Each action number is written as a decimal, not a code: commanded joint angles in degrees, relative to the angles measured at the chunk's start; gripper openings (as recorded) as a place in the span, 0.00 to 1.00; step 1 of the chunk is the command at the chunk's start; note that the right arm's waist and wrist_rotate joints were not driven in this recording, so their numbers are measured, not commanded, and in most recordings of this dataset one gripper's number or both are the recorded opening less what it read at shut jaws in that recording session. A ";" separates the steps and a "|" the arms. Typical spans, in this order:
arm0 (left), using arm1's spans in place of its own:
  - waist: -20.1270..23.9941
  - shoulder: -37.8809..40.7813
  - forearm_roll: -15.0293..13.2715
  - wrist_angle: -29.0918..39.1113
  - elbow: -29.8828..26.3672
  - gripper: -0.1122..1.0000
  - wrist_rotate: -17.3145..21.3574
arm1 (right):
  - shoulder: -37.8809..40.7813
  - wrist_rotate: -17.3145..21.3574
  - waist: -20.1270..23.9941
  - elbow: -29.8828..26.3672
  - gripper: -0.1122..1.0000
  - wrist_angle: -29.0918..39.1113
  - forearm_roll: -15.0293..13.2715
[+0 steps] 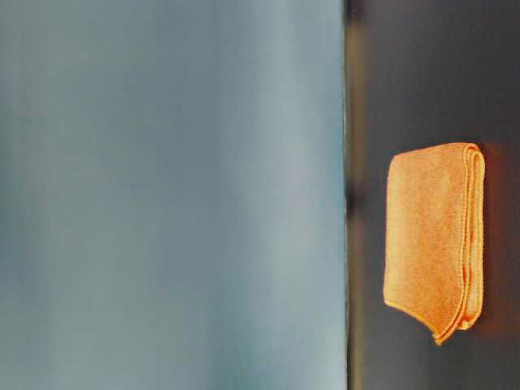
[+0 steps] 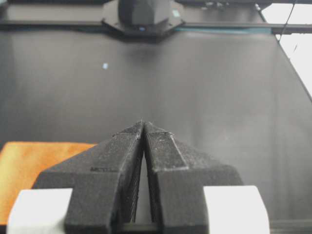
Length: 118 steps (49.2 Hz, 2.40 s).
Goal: Push an orange cloth with the left arm to wipe the desk.
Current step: 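Lower the left gripper onto the top of the orange cloth, then press the left gripper on the cloth and push it toward the front-left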
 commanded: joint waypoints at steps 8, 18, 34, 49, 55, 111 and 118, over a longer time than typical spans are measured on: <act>1.14 7.91 2.37 -1.93 -0.88 0.10 0.09 | -0.18 -0.09 0.00 -0.97 0.12 -0.53 0.09; 5.80 19.34 2.37 -6.68 -4.04 0.10 0.09 | 0.09 0.00 0.00 -0.97 0.10 -0.09 0.18; 11.69 37.35 2.37 -12.13 -11.95 0.10 0.70 | 0.18 -0.09 0.00 -0.70 0.10 1.32 0.18; 16.08 51.86 2.37 -16.87 -20.74 0.65 -1.32 | 0.35 -0.09 0.00 -0.53 0.10 1.41 0.09; 17.14 57.13 2.37 -16.96 -23.73 0.89 -2.37 | 0.35 -0.09 0.00 -0.44 0.10 1.41 0.09; 20.83 70.49 2.37 -8.53 -26.81 0.87 -6.33 | 1.14 -0.09 -0.09 1.32 0.10 1.41 0.09; 20.48 70.31 2.37 -7.38 -26.37 0.87 -6.42 | 1.14 0.00 0.00 1.32 0.10 1.41 0.09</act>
